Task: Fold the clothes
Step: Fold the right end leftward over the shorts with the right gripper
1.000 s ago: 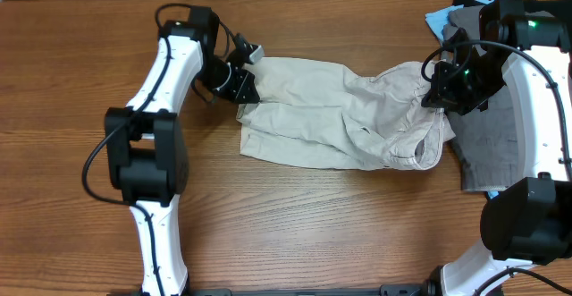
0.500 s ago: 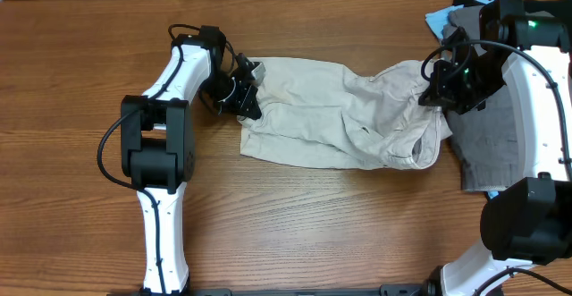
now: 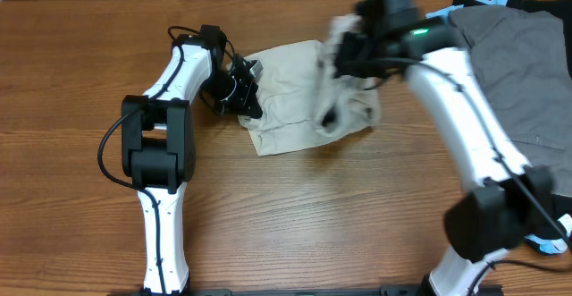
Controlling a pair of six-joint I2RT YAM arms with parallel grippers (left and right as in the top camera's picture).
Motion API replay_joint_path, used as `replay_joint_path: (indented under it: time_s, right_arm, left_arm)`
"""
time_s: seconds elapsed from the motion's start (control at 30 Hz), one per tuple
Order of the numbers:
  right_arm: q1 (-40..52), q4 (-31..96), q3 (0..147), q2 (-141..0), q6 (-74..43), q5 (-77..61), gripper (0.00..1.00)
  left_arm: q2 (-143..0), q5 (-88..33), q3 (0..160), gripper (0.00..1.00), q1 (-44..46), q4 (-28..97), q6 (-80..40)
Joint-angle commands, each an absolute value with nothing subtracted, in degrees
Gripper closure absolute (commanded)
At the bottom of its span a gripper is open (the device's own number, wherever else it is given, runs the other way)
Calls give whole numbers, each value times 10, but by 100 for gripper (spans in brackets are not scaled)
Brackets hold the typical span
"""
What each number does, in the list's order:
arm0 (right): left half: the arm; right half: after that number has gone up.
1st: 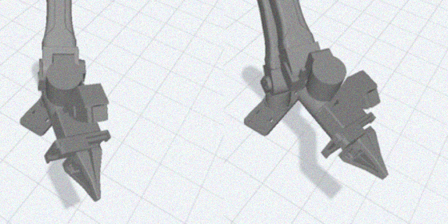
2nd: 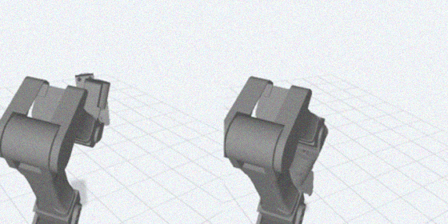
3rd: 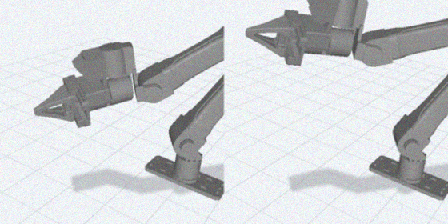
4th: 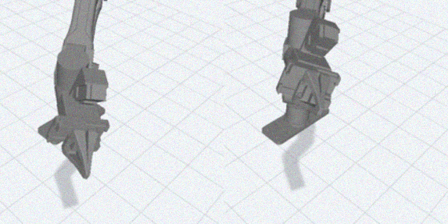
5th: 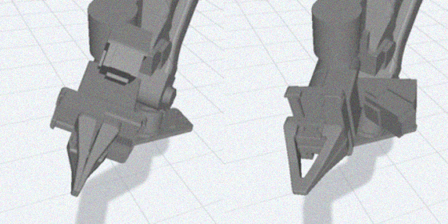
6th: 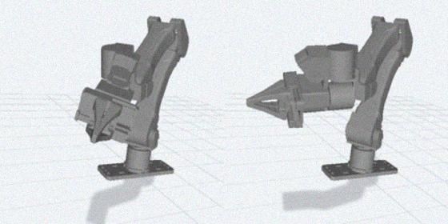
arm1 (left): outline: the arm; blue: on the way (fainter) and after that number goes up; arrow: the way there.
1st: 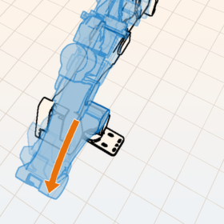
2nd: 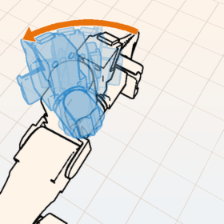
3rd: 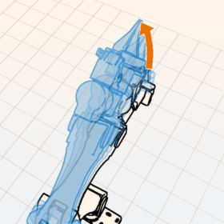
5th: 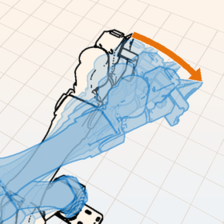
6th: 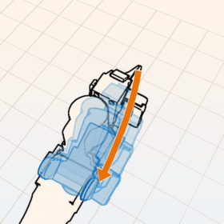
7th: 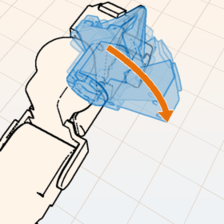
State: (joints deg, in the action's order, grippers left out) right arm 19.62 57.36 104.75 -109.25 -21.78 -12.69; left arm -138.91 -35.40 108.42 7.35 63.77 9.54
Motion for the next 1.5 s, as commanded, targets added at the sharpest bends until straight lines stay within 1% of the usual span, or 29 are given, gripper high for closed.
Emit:
replay_joint_path:
  time_s: [0.0,0.13,0.33,0.43,0.47,0.5,0.53,0.57,0.63,0.7,0.77,0.83,0.9,1.0,1.03,1.1,1.13,1.2,1.27,1.33,1.47]
  right_arm:
    - [246,515,1063,-1162,-289,-86,96]
    - [266,468,1063,-1217,-305,-106,96]
    - [282,441,1063,-1251,-295,-125,96]
    - [289,437,1063,-1254,-291,-125,91]
    - [291,436,1063,-1254,-287,-126,87]
    - [292,435,1063,-1254,-285,-126,79]
    - [292,434,1063,-1254,-285,-129,75]
    - [292,434,1063,-1254,-285,-133,74]
    - [292,434,1063,-1254,-284,-140,73]
    - [292,433,1063,-1254,-281,-143,73]
    - [292,433,1063,-1254,-281,-145,71]
    - [292,433,1063,-1254,-281,-147,67]
    - [292,434,1063,-1254,-281,-147,64]
    - [293,432,1063,-1254,-281,-156,56]
    - [295,428,1063,-1254,-271,-171,51]
    - [301,423,1063,-1254,-254,-188,48]
    - [308,423,1063,-1254,-244,-192,46]
    - [322,426,1063,-1254,-220,-192,39]
    - [338,432,1063,-1254,-197,-189,35]
    - [349,438,1063,-1254,-190,-179,33]
    - [349,454,1072,-1253,-154,-205,30]
  left_arm:
    - [-1429,-298,1081,96,81,627,87]
    - [-1429,-298,1081,95,83,628,87]
    - [-1429,-299,1081,96,83,632,87]
    - [-1428,-301,1084,96,78,644,84]
    - [-1428,-301,1088,96,75,652,80]
    - [-1428,-301,1098,94,69,671,76]
    - [-1428,-301,1107,92,63,686,75]
    - [-1428,-300,1117,88,59,701,75]
    - [-1428,-300,1148,75,46,742,76]
    - [-1428,-297,1190,64,34,786,78]
    - [-1428,-295,1237,59,23,827,87]
    - [-1428,-288,1296,54,11,868,93]
    - [-1428,-270,1363,51,-3,907,92]
    - [-1428,-265,1473,47,-28,956,92]
    - [-1428,-265,1536,44,-43,968,83]
    - [-1423,-270,1587,40,-57,968,67]
    - [-1423,-273,1611,40,-62,968,65]
    - [-1423,-280,1645,39,-68,968,62]
    - [-1423,-281,1664,39,-68,968,62]
    - [-1423,-281,1668,40,-67,968,62]
    - [-1423,-281,1666,39,-57,968,70]
